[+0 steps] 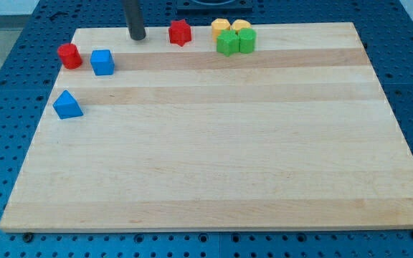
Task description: Push the red star closer to the yellow hexagon
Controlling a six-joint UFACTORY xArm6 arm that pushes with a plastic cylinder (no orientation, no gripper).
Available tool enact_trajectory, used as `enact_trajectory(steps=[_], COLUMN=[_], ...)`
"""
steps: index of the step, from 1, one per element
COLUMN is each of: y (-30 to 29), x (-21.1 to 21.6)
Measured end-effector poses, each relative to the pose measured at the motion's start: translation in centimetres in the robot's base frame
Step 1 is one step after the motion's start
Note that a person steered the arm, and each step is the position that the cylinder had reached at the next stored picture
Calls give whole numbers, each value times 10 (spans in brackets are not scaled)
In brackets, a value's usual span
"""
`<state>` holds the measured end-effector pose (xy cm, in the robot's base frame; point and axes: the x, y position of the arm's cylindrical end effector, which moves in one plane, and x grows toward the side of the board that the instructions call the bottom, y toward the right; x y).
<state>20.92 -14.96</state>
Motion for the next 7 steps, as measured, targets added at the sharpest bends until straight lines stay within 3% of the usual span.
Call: enact_trajectory(steps=[2,7], y=[62,64], x=[-15,11])
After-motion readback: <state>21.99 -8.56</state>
